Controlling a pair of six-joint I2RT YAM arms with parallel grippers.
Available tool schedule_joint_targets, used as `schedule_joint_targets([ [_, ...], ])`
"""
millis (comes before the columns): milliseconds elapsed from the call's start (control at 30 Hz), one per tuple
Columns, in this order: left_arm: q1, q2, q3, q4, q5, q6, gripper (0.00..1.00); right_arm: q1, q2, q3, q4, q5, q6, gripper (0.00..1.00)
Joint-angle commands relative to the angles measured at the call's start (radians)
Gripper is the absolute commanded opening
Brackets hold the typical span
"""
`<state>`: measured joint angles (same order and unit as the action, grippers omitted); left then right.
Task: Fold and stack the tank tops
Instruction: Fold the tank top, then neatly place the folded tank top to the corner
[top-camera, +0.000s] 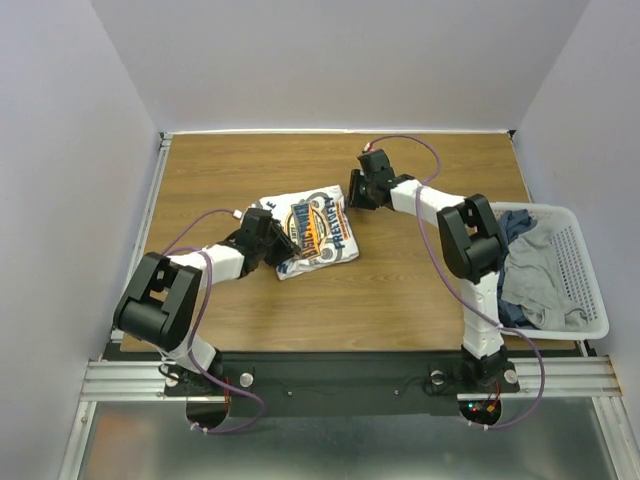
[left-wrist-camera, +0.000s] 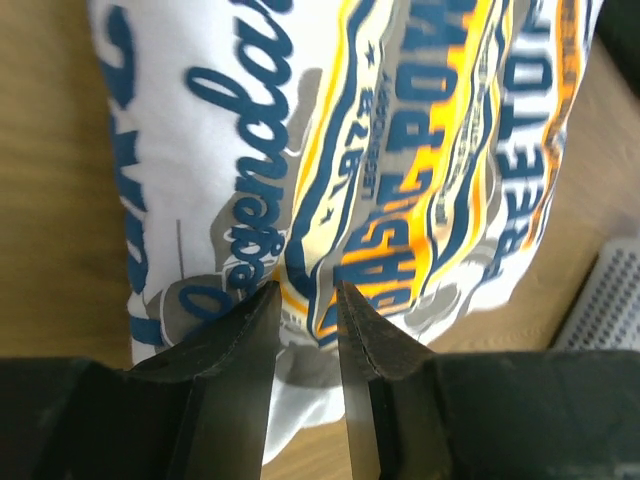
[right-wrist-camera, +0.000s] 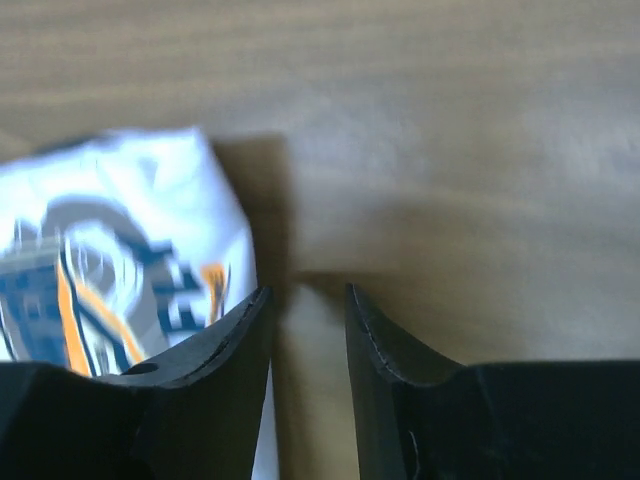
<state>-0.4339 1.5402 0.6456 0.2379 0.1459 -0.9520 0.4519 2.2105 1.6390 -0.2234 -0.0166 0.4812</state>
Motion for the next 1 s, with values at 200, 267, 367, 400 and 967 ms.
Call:
schedule_joint_targets([
  [200, 0.121, 0.069, 0.157, -0.083, -0.028, 0.137, 0.40, 0.171, -0.278, -0.260, 0.048, 0.144, -0.053, 0.60],
  [267, 0.124, 0.087, 0.170, -0.083, -0.023, 0.144, 0.40, 0.189, -0.279, -0.287, 0.048, 0.175, -0.044, 0.61],
  [367, 0.132, 0.101, 0.190, -0.084, -0.017, 0.147, 0.40, 0.209, -0.278, -0.349, 0.050, 0.175, -0.035, 0.61],
  [400, 0.133, 0.101, 0.193, -0.086, -0.017, 0.148, 0.40, 0.217, -0.273, -0.363, 0.050, 0.181, -0.038, 0.61],
  [967, 0.216, 0.017, 0.368, -0.236, -0.138, 0.309, 0.61, 0.218, -0.319, -0.499, 0.065, 0.198, -0.016, 0.43],
])
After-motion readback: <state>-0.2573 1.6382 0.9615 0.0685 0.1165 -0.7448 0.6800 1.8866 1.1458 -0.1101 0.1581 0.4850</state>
